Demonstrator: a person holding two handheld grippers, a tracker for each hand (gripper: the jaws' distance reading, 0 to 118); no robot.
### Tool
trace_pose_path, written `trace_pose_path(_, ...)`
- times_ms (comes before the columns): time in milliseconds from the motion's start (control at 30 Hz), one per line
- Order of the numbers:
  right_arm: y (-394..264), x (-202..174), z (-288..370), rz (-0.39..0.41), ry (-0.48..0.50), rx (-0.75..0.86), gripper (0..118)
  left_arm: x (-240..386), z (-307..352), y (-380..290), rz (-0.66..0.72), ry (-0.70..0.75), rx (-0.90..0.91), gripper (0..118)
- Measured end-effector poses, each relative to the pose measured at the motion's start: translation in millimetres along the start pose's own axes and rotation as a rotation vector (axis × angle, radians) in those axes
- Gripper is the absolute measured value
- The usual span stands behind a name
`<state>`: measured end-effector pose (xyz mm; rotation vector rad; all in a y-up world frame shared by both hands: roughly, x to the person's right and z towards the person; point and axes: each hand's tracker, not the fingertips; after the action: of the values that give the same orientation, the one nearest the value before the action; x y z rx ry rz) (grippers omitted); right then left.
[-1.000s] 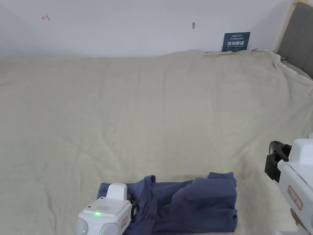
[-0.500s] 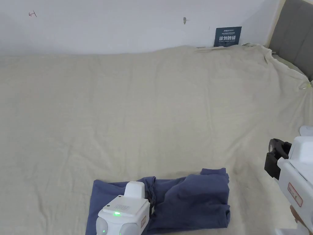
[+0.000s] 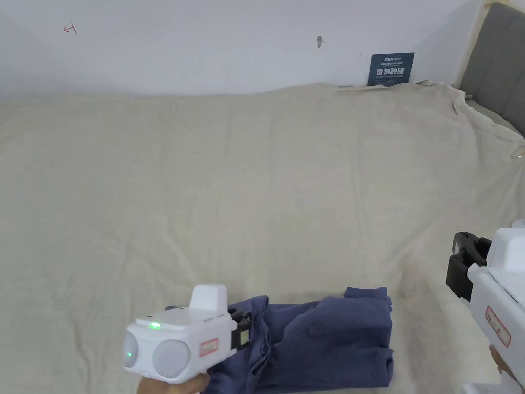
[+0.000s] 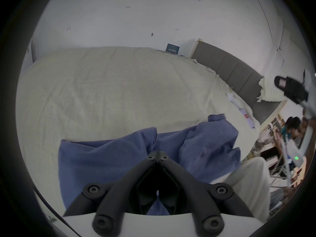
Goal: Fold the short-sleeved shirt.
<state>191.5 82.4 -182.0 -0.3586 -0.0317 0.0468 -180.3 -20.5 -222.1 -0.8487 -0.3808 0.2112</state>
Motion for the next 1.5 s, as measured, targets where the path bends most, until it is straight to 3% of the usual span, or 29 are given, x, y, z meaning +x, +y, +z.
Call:
trace_pose_path(167, 1.6, -6.0, -1.4, 0.002, 0.009, 0.005, 0, -48.6, 37.5, 19.3, 0.114, -0.05, -0.016, 0)
trace_pose_path(233, 1.7, -8.7, -2.0, 0.003, 0.014, 0.003, 0, -69.4, 46.3, 22.8, 0.15, -0.05, -0.027, 5)
trace_pose_path(267, 1.8, -10.0, -2.3, 0.005, 0.017, 0.002, 0, -79.9, 49.2, 24.0, 0.166, -0.058, -0.043, 11)
trace_pose_path(300, 1.8, -11.3, -2.6, 0.007, 0.02, 0.001, 0, -88.8, 50.7, 23.7, 0.184, -0.049, -0.055, 25)
trace_pose_path(400, 2.0, -15.1, -3.6, 0.014, 0.027, -0.003, 0, -117.1, 51.0, 19.3, 0.228, -0.036, -0.087, 76)
trace_pose_path(567, 1.6, -20.5, -4.8, 0.02, 0.034, -0.009, 0, -155.7, 38.8, 2.5, 0.356, -0.081, -0.15, 93)
trace_pose_path(800, 0.8, -25.2, -4.9, 0.036, 0.033, -0.025, 0, -177.6, 8.5, -16.7, 0.412, -0.126, -0.187, 92)
trace_pose_path(1033, -0.4, -25.5, -5.0, 0.046, 0.022, -0.04, 0, -171.3, -5.3, -15.1, 0.407, -0.179, -0.179, 74)
trace_pose_path(1067, -0.4, -25.8, -5.0, 0.045, 0.021, -0.042, 0, -169.2, -7.1, -15.4, 0.385, -0.171, -0.187, 71)
trace_pose_path(1167, -0.5, -26.9, -5.2, 0.045, 0.02, -0.044, 0, -165.5, -6.5, -14.6, 0.362, -0.164, -0.195, 25)
trace_pose_path(1200, -0.3, -27.5, -5.5, 0.045, 0.021, -0.046, 0, -164.4, -7.6, -15.6, 0.356, -0.152, -0.199, 20)
trace_pose_path(1500, 5.1, -31.4, -6.2, 0.046, 0.034, -0.04, 0, -141.7, 16.1, -3.4, 0.262, -0.061, -0.2, 13)
